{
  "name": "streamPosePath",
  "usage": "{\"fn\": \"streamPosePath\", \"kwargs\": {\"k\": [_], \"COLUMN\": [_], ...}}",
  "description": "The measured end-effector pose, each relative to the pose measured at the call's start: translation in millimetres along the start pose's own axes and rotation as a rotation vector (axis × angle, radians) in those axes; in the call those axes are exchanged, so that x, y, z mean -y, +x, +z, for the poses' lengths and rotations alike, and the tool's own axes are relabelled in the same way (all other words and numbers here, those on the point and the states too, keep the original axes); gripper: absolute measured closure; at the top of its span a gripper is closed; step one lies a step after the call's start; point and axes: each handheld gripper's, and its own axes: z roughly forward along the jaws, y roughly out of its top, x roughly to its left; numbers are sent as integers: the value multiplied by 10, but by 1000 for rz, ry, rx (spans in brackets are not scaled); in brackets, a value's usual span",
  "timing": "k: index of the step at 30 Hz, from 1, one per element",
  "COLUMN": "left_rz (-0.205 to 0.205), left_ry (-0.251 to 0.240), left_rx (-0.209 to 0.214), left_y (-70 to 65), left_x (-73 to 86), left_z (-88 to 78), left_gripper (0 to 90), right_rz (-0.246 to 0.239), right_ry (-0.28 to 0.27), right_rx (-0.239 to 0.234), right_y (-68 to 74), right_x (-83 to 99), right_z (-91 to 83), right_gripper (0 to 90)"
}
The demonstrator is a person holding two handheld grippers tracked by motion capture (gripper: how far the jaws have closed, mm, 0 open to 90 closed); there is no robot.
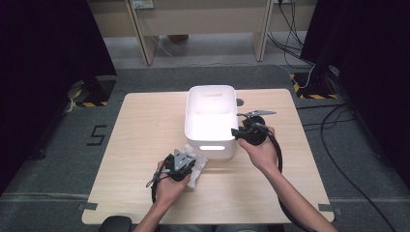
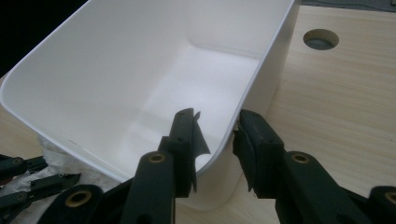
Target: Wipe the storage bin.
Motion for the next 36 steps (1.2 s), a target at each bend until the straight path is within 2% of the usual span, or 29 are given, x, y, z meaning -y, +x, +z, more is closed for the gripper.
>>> {"fn": "streamPosePath", "kwargs": {"k": [12, 15, 16, 18, 20, 21, 23, 31, 32, 33, 36], "left_rz": [4, 11, 16, 20, 30, 28, 32, 36, 39, 40, 41], "left_ry": [-63, -83, -87, -101, -101, -104, -98, -99, -94, -96, -92], "left_rx": [8, 8, -8, 6, 1, 10, -13, 8, -13, 2, 3], "left_y": [-56, -79, -88, -113, -124, -127, -122, -127, -123, -127, -137], "left_x": [-238, -304, -337, -387, -425, -432, -435, -419, -414, -410, -390], "left_z": [-182, -219, -246, -266, -272, -262, -263, -238, -239, -230, -209], "left_gripper": [748, 748, 748, 748, 748, 748, 748, 748, 748, 748, 748], "right_rz": [-6, -5, -4, -4, -4, -4, -2, -6, -5, -6, -7], "right_ry": [1, 0, 0, -1, 0, 0, -2, -1, -2, -2, -2], "right_rx": [3, 4, 4, 5, 6, 7, 6, 5, 4, 5, 4], "right_y": [-6, -6, -6, -5, -3, -4, -6, -1, 0, 0, 8], "right_x": [-4, -4, -4, -5, -6, -6, -5, -8, -8, -9, -9], "right_z": [2, 3, 3, 4, 6, 6, 8, 11, 12, 12, 15], "right_gripper": [680, 680, 680, 680, 679, 679, 677, 676, 676, 676, 675]}}
